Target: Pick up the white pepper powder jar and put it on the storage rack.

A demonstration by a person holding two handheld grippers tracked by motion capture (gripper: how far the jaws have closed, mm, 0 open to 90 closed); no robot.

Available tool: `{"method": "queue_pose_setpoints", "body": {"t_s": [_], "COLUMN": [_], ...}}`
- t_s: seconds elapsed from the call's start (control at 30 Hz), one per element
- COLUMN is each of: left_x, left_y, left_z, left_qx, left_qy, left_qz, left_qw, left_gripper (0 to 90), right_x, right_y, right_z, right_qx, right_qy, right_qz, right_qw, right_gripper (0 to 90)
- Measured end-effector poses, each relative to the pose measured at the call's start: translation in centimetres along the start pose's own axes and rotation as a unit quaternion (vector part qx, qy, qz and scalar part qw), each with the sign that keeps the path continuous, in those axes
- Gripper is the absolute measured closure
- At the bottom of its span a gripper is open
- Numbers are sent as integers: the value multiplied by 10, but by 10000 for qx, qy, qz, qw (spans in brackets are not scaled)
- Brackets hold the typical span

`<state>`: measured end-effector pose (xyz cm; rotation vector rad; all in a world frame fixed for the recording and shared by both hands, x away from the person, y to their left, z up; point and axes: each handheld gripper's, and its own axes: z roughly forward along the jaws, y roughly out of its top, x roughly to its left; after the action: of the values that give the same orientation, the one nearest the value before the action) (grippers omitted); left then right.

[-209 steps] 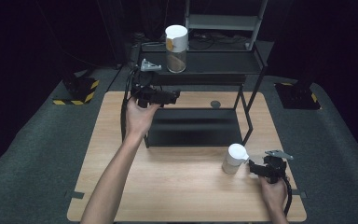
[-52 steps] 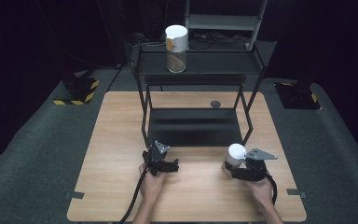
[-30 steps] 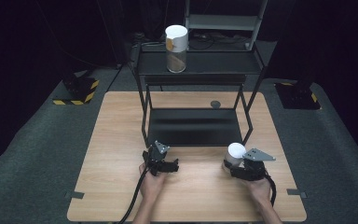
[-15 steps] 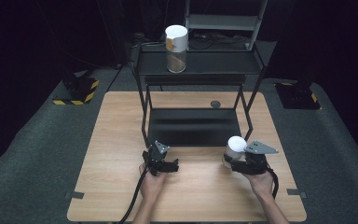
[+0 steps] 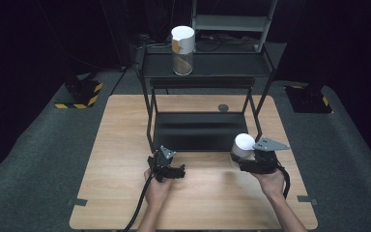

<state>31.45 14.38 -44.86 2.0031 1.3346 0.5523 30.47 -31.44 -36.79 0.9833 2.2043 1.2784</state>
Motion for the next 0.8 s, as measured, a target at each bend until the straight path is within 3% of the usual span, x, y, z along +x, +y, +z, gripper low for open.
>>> {"method": "queue_pose_setpoints", "body": {"t_s": [0.27,0.8], "left_x": [0,0], "left_y": [0,0], "left_z": [0,0], "left_qx": [0,1], "left_qy": [1,1], "left_qz": [2,-1], "left_qw": [10000,10000], "left_gripper": [34,34], "right_x": [-9,-8], "right_y": [7,52], "right_z": [-5,-13], "right_qx": [-202,-153], "right_qy": [141,210], "right_qz": [338,82], "right_qw": [9991,9996], "right_gripper": [301,301]}}
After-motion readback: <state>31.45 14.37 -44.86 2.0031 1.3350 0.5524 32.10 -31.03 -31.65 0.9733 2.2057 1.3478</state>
